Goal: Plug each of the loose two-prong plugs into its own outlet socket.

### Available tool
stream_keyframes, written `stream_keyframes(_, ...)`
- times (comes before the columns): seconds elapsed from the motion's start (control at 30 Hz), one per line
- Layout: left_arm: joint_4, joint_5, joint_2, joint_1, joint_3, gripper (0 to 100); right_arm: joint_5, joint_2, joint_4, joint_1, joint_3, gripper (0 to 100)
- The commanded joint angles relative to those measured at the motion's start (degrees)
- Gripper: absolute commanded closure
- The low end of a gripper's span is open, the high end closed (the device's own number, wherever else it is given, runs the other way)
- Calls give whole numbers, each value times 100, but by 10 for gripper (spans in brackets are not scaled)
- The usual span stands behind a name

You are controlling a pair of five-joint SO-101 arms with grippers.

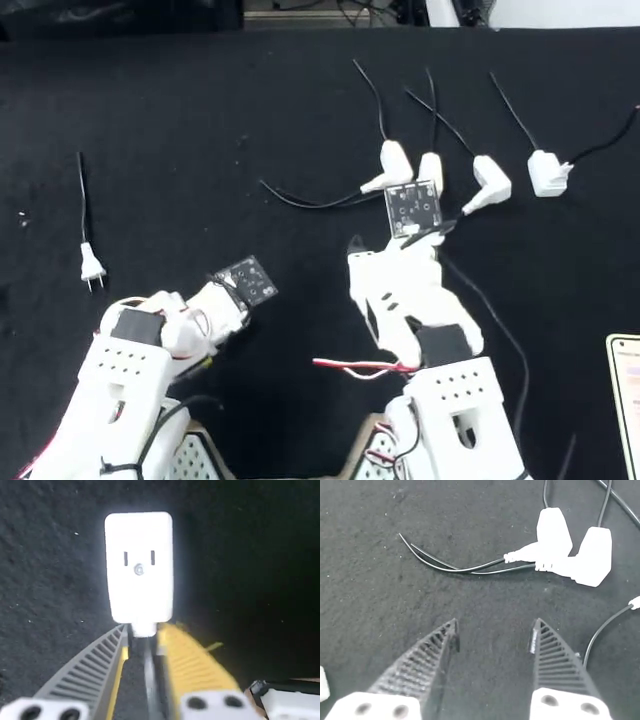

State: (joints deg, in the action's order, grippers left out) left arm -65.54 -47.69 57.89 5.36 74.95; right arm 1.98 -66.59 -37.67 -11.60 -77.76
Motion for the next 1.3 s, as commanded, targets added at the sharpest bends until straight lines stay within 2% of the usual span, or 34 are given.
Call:
stream_keyframes(0.0, -18, -88, 88, -13, -110, 737, -18, -145, 158, -88, 4, 776)
stream_keyframes(0.07, -18, -88, 88, -136, -242, 709, -26, -145, 185, -229, -57, 776)
stream_keyframes(0.33, 35, -62, 88, -1349, -1086, 759, -26, -145, 185, -255, -48, 776)
stream_keyframes(0.43, 176, -53, 70, -1446, -1051, 758, -26, -145, 185, -264, -48, 776)
stream_keyframes(0.53, 642, -26, 79, -1464, -857, 758, -26, -145, 185, -264, -48, 776)
stream_keyframes(0.6, 923, 246, 88, -1464, -787, 758, -26, -145, 185, -264, -48, 776)
stream_keyframes(0.8, 1688, 1758, 26, -1218, -400, 758, -26, -145, 185, -264, -48, 776)
stream_keyframes(0.97, 2242, 2110, 53, -910, 409, 758, -26, -145, 185, -255, -48, 776)
stream_keyframes(1.07, 2119, 2277, 88, -532, 453, 758, -26, -171, 185, -246, -48, 776)
stream_keyframes(1.27, 1407, 2681, 88, 374, -347, 758, -26, -171, 185, -220, -48, 776)
